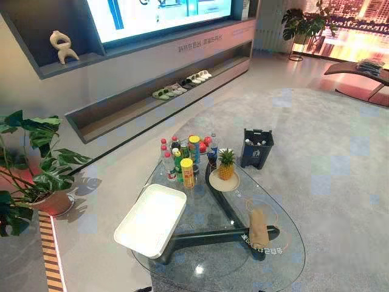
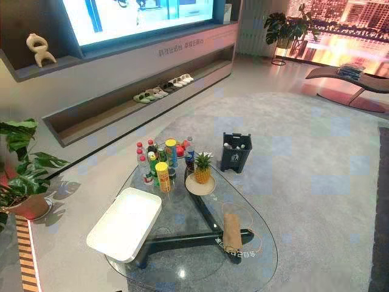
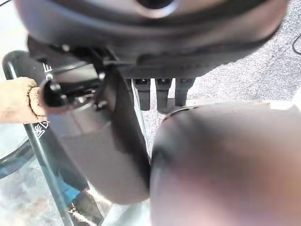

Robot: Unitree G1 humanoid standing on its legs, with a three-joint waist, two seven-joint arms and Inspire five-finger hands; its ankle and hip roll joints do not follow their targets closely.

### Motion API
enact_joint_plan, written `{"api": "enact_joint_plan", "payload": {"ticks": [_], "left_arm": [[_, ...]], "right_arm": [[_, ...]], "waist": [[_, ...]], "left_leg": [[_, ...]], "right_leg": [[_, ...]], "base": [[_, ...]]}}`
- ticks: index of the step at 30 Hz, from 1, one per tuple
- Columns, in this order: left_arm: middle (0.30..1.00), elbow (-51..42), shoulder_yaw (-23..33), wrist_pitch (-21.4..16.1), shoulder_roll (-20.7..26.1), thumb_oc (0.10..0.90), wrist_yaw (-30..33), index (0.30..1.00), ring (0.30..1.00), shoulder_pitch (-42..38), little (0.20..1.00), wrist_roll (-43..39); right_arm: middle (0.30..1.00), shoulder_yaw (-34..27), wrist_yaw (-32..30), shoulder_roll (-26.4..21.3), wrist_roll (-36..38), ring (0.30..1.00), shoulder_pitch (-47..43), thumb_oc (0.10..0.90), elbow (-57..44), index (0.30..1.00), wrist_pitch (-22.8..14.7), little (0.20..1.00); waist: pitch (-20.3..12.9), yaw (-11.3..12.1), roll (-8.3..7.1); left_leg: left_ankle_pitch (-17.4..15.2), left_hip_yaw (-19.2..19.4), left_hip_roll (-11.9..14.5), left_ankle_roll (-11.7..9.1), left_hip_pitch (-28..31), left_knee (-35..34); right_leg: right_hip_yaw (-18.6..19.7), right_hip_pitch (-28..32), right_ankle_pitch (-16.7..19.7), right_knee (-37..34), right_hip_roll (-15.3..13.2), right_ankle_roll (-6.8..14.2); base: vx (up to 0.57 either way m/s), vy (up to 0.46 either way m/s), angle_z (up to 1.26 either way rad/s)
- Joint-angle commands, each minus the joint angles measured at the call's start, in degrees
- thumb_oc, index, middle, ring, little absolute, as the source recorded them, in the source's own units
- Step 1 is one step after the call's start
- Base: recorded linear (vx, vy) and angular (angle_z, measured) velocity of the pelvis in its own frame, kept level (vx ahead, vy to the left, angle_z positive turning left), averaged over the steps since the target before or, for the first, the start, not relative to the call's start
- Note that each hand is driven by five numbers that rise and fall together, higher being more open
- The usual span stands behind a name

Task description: Wipe the table with a cloth and put it in the basket.

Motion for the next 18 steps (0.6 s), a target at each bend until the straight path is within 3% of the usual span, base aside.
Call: {"api": "enact_joint_plan", "payload": {"ticks": [1,12,18], "left_arm": [[0.900,4.3,1.5,-1.5,-1.3,0.800,0.8,0.900,0.900,-2.3,0.900,1.0],[0.900,3.8,1.3,-0.7,-1.2,0.800,0.0,0.900,0.900,-3.1,0.900,-0.4],[0.900,3.9,1.0,-2.9,-1.4,0.800,2.0,0.900,0.900,-2.9,0.900,0.0]], "right_arm": [[0.900,2.9,1.3,1.6,-1.2,0.900,-0.4,0.800,4.0,0.900,1.2,0.900],[0.900,2.6,2.3,0.9,-1.6,0.900,-1.0,0.800,4.3,0.900,1.7,0.900],[0.900,2.7,2.2,1.0,-1.4,0.900,-1.1,0.800,4.5,0.900,1.5,0.900]], "waist": [[2.1,-0.3,-2.06],[2.1,-0.4,-1.96],[2.4,-0.4,-1.94]], "left_leg": [[-0.4,0.2,-3.2,1.8,-2.0,-0.1],[-0.5,0.5,-3.1,1.8,-2.1,-0.1],[-0.4,0.4,-3.0,1.8,-2.1,-0.1]], "right_leg": [[1.7,0.8,-0.8,0.3,-0.7,0.8],[1.8,0.6,-0.8,0.4,-0.6,0.9],[1.8,0.5,-0.7,0.4,-0.5,0.8]], "base": [[0.05,0.193,-0.08],[0.00,0.000,0.00],[0.00,0.000,0.00]]}}
